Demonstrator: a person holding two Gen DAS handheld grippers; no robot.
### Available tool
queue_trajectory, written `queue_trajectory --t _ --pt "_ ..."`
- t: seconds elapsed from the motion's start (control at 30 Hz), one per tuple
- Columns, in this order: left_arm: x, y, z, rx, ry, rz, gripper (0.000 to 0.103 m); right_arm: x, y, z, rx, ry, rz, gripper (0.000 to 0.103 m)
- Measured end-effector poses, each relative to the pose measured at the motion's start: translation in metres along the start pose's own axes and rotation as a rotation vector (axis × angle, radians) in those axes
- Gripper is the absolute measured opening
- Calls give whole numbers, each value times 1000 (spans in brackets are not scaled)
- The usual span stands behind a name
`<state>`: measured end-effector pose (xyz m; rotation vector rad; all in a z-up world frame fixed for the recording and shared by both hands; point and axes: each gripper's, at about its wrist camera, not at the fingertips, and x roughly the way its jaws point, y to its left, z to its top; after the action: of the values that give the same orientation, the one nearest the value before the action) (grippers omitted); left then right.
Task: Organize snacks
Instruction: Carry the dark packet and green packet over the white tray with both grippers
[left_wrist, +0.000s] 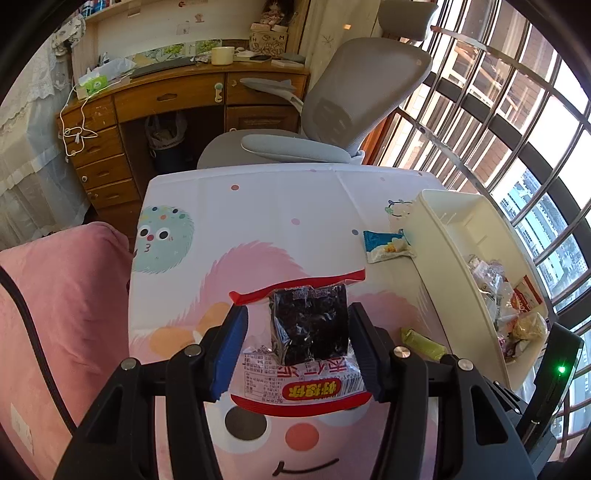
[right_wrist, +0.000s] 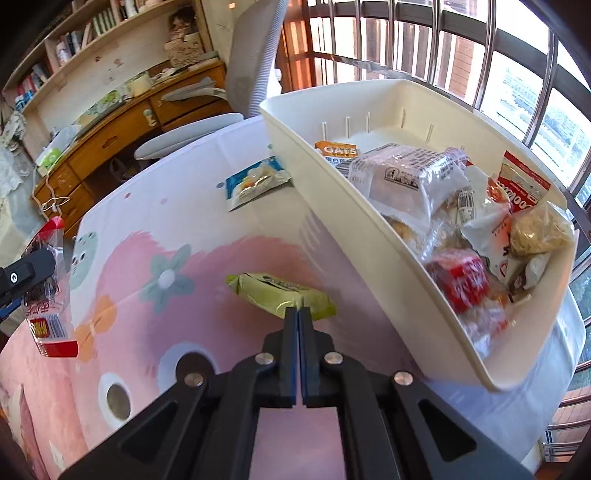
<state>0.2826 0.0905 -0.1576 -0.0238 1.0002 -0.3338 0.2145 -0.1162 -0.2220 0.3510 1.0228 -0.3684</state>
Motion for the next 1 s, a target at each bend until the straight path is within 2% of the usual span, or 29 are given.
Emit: queue_trajectory --t 0.47,0.73,1.0 --pt "-71 -8 -40 18 -50 -15 54 -68 -9 -29 -67 -83 73 0" --pt "-101 -26 -50 44 -60 -50 54 -111 -27 -27 -80 -122 89 0" --pt "-111 -64 -61 82 -15 -115 54 -141 -56 -16 -106 -170 98 0"
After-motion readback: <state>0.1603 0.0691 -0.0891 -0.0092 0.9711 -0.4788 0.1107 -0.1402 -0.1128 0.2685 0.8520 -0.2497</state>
